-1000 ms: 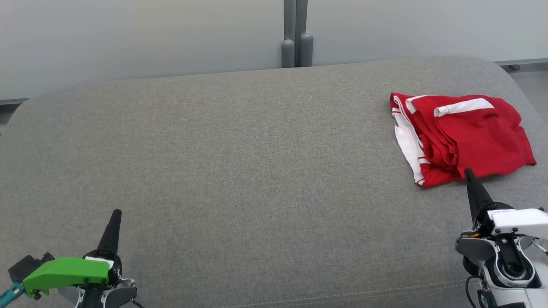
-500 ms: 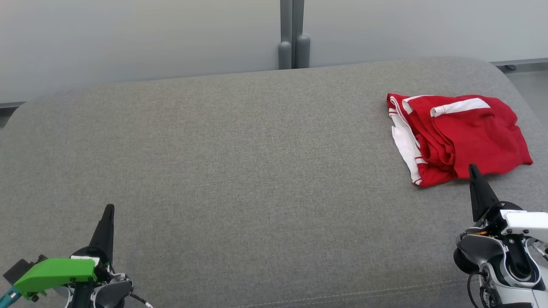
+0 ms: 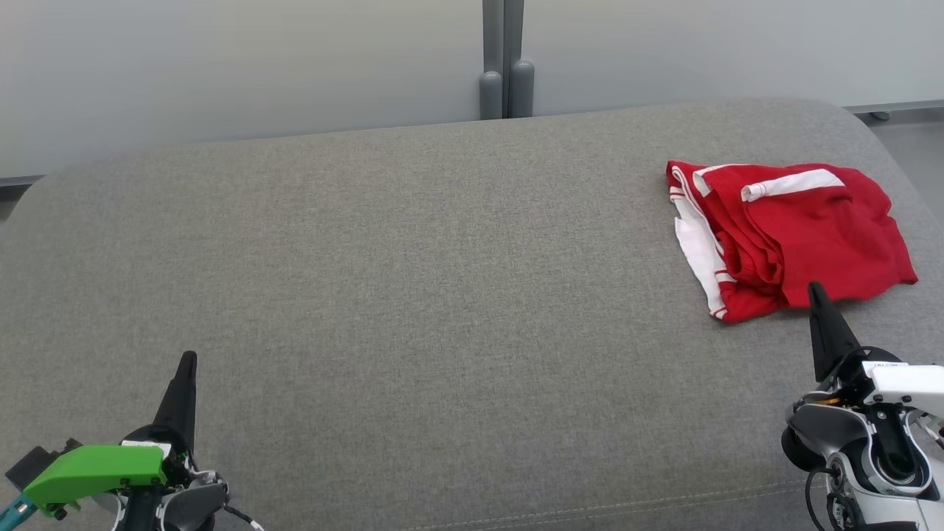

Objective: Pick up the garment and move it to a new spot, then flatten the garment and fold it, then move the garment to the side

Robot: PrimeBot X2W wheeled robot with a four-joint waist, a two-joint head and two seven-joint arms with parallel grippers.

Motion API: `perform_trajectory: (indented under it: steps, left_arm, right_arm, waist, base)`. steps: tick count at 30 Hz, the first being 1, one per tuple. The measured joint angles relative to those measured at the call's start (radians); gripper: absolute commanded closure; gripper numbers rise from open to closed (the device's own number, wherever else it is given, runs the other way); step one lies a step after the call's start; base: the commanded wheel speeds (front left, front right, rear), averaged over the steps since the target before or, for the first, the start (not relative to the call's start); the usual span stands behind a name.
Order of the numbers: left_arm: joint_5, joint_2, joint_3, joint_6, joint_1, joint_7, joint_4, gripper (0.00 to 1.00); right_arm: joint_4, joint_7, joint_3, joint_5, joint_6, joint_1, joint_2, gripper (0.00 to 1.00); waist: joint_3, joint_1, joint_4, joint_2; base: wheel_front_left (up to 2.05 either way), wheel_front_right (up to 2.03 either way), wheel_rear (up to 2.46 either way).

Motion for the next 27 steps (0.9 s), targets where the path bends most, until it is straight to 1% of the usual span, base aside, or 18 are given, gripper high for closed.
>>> perform_trajectory:
  steps: [27]
  left_arm:
    - [0.000, 0.000, 0.001, 0.000, 0.000, 0.000, -0.002, 1.00]
  right_arm:
    - [-0.002, 0.000, 0.001, 0.001, 0.000, 0.000, 0.000, 1.00]
  waist:
    - [0.000, 0.0000, 0.000, 0.0000]
  base:
    - [0.00, 0.00, 0.00]
